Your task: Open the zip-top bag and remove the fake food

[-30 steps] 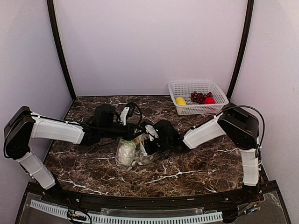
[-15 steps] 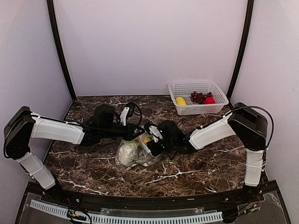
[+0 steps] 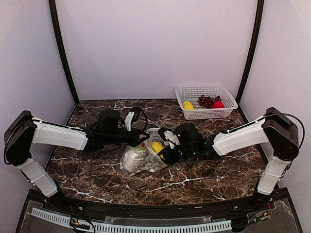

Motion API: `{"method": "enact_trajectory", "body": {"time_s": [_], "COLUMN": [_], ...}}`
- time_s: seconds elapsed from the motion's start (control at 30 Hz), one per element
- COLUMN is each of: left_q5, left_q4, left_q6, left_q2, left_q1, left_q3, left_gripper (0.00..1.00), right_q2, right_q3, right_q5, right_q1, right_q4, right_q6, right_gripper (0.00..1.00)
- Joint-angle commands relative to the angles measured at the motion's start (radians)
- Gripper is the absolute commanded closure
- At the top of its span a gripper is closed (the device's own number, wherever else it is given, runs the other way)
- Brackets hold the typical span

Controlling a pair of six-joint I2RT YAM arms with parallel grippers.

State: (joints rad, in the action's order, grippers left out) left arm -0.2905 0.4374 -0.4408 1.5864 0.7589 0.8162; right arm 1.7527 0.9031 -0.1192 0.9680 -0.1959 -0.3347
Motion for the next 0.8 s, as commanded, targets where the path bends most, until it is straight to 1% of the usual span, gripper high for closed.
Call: {"method": "enact_trajectory", "body": {"time_s": [0.0, 0.17, 0.3, 0.47, 0.57, 0.77], "left_q5": [0.016, 0.027, 0.029, 0.022, 0.018, 0.01], "left_q4": [-0.018, -0.031, -0.037, -0.035, -0.034, -0.037], "left_q6": [0.018, 0.023, 0.023, 0.021, 0.018, 0.017], "left_q2": [0.011, 0.016, 0.02, 0.025, 0.028, 0.026], "left_q1": [-0.006, -0.007, -0.006, -0.006, -0.006, -0.006], "left_q3": [-0.008, -0.004, -0.002, 0.005, 0.007, 0.01], "left_gripper": [0.99, 0.99, 0.99, 0.99, 0.99, 0.99], "right_q2": [-0.064, -0.184, -0.285, -0.373, -0.416, -0.45], "right_q3": [-0.054, -0.093, -0.087, -0.072, -0.054, -0.003], "right_q5": [-0.052, -0.046, -0.014, -0.031, -0.029, -0.053], "right_q1": [0.009, 0.008, 0.002, -0.038, -0.09, -0.249], "right_q4": [0.038, 0.069, 0.123, 0.154, 0.164, 0.157], "right_q6": [-0.01, 0.009, 0.053, 0.089, 0.111, 0.161], "right_gripper": [0.73, 0.74, 0.74, 0.74, 0.74, 0.74]}}
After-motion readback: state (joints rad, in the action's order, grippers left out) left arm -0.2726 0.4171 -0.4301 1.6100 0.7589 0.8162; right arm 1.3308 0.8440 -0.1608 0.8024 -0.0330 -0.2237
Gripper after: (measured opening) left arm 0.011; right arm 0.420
